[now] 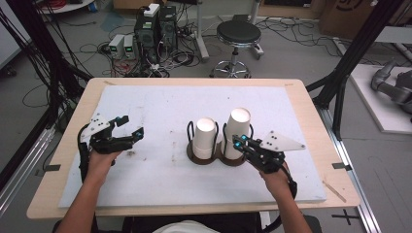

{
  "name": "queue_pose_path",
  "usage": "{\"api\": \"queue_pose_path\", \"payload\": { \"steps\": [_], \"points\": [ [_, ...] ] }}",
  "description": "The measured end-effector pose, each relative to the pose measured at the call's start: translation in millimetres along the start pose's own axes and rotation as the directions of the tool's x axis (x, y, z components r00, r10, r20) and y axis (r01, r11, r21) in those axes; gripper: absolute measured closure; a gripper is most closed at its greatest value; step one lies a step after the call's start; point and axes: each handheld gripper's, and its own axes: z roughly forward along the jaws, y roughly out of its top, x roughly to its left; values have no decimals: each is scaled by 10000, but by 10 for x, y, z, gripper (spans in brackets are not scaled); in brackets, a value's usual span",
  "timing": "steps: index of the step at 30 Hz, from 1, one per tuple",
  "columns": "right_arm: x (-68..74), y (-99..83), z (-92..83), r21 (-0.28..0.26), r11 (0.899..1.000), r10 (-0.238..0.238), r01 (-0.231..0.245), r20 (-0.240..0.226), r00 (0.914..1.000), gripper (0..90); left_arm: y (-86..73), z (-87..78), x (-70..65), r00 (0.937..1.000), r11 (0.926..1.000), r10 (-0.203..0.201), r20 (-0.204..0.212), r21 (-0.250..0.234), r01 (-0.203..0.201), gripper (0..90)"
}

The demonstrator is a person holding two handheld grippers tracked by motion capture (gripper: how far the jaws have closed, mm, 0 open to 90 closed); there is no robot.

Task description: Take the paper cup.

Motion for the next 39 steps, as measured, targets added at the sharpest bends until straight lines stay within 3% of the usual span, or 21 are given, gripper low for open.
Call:
{"api": "queue_pose_path", "payload": {
  "steps": [12,28,39],
  "points": [
    [231,-98,451,732,9971,-152,217,-870,9961,900,-10,-9,-8,10000,10000,6,-4,44,-6,188],
    [425,-360,735,1929,9809,-129,232,-546,9984,900,-14,4,-10,10000,10000,-26,40,57,26,188],
    [471,-422,819,2182,9758,-59,139,-372,9993,900,-23,-16,-4,10000,10000,-29,67,21,29,188]
  ]
}}
